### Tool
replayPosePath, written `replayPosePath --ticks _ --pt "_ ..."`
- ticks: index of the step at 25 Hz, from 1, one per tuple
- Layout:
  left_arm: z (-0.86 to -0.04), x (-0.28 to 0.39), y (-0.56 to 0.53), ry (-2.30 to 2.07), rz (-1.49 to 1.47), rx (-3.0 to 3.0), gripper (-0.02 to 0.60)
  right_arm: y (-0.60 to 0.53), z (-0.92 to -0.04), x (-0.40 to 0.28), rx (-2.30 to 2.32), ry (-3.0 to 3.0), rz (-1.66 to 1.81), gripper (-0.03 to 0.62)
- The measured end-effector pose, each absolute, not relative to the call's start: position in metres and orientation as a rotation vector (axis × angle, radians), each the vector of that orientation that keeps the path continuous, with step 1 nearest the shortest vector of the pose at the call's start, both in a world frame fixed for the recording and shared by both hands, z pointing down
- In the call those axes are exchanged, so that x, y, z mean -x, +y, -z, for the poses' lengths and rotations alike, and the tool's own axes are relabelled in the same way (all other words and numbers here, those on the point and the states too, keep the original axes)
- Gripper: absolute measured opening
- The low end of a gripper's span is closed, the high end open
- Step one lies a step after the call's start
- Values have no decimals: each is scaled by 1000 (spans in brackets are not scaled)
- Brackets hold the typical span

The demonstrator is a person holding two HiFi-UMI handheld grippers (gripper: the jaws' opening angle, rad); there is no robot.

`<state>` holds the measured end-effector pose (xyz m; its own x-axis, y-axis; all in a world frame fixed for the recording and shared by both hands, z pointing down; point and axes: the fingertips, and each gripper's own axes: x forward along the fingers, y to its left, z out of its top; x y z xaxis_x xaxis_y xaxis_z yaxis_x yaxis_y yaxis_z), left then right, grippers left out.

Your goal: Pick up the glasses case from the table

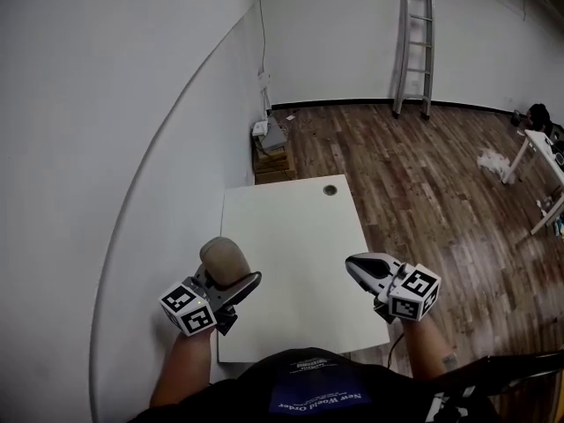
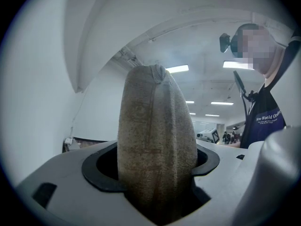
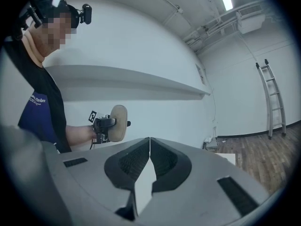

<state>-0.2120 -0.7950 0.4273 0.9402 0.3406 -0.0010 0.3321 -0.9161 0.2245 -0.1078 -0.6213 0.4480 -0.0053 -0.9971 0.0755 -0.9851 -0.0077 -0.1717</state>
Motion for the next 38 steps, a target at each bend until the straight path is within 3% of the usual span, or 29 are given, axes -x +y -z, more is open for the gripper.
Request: replayPosePath --ticks 15,38 --pt "-390 255 -740 326 110 -2914 379 -550 -436 86 2150 2248 238 2" --pt "-392 269 -749 312 101 -2930 379 -586 -435 85 2127 2227 254 2"
